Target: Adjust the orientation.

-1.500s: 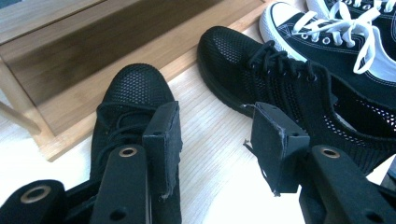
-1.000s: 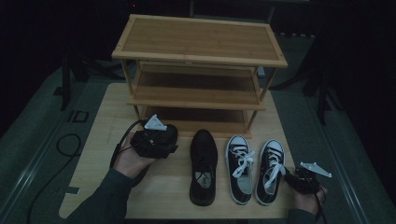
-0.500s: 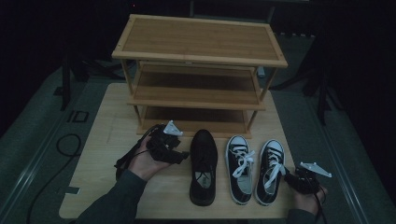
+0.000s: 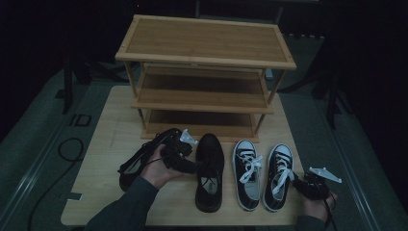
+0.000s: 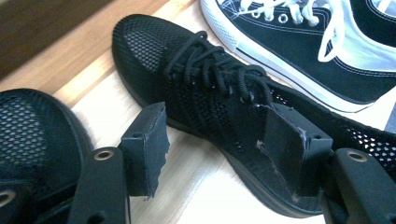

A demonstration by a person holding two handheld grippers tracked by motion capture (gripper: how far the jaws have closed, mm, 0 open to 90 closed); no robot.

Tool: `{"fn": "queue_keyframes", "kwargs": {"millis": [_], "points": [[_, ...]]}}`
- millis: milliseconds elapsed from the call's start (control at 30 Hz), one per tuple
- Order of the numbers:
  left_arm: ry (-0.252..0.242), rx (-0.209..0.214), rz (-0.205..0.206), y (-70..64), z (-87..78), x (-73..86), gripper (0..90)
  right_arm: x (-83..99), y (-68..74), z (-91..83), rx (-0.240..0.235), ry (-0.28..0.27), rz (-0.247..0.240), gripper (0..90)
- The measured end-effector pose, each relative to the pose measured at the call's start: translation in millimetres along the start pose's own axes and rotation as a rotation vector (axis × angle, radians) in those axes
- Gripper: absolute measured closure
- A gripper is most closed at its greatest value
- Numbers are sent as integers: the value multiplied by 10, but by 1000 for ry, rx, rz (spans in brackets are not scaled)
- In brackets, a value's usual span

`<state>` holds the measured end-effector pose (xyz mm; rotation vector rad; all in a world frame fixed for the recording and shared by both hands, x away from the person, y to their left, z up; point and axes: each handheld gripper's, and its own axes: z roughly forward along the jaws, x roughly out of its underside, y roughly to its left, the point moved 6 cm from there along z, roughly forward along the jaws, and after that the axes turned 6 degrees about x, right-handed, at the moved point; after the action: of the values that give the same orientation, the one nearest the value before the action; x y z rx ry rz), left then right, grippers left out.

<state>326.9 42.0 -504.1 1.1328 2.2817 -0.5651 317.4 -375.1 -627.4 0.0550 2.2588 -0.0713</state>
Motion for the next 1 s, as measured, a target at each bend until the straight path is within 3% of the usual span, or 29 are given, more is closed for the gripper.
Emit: {"fn": "queue_keyframes", "kwargs": {"millis": [1000], "points": [[67,24,17,-165,343,-34,379,0,1,-1,0,0,2,466]]}}
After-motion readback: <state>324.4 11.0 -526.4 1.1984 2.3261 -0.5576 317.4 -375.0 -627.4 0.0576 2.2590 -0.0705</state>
